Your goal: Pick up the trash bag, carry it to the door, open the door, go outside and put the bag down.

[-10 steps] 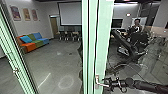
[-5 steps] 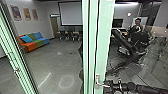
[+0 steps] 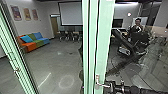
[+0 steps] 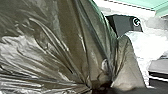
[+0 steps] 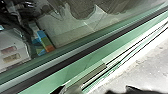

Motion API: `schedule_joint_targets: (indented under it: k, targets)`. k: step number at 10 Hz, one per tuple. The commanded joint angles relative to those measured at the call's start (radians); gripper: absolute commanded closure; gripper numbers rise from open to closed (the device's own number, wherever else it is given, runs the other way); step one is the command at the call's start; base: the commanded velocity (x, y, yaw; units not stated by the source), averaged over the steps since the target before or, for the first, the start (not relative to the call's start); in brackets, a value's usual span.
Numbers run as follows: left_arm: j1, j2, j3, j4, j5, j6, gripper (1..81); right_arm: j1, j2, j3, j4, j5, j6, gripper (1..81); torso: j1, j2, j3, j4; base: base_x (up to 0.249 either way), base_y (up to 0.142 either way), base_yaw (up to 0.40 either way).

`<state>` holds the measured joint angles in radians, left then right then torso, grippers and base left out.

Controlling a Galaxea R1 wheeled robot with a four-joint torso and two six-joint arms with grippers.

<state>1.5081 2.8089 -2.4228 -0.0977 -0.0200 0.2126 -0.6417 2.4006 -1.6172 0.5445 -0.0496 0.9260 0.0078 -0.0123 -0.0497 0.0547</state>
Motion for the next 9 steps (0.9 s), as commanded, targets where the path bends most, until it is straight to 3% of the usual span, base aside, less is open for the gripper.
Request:
schedule_joint_targets:
  k: [1,4,9]
  targets:
    - [-0.048,-0.011,0.004,0.003,0.06,0.008,81.1,-0.011,-0.159,0.178,-0.089,-0.188,0.008,1.0,0.0,0.0,0.0,0.0,0.0,0.0,0.0]
    - [-0.048,-0.005,0.004,0.004,0.06,0.008,81.1,0.033,-0.303,0.343,-0.127,-0.158,0.008,1.0,0.0,0.0,0.0,0.0,0.0,0.0,0.0]
    - [-0.048,-0.006,0.004,0.0,0.06,0.008,81.1,0.151,-0.327,0.392,-0.118,-0.19,0.01,1.0,-0.001,0.0,0.0,0.0,0.0,0.0,0.0]
